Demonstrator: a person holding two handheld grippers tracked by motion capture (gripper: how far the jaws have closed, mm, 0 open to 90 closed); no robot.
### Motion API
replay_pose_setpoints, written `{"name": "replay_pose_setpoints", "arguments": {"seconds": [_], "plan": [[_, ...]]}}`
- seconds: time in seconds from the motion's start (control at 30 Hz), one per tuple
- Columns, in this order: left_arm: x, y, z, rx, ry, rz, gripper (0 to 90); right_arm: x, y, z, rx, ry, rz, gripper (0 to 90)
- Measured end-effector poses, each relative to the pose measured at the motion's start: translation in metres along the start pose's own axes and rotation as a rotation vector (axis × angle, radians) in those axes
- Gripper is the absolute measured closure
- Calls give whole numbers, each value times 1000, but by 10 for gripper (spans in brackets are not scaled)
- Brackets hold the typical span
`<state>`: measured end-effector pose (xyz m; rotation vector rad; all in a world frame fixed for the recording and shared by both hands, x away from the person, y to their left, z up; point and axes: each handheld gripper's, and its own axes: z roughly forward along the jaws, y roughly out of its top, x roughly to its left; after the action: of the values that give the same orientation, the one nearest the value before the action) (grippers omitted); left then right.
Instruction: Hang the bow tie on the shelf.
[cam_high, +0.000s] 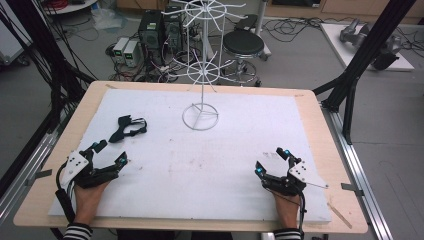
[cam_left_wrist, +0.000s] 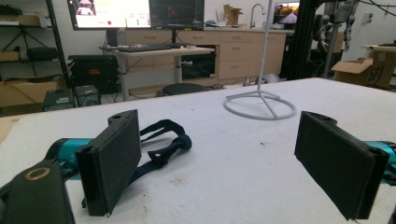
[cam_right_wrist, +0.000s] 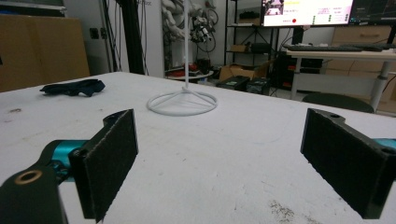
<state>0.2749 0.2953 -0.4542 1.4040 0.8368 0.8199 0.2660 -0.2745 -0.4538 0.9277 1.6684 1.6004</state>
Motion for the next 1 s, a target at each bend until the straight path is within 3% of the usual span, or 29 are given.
{"name": "replay_pose_setpoints", "arguments": {"seconds": [0.57,1.0], "plan": [[1,2,4,37,1,-9,149,0,0,-1,-5,-1,6,102],[7,19,12,112,-18,43,149,-1,0,-1,-8,-1,8,102]]}}
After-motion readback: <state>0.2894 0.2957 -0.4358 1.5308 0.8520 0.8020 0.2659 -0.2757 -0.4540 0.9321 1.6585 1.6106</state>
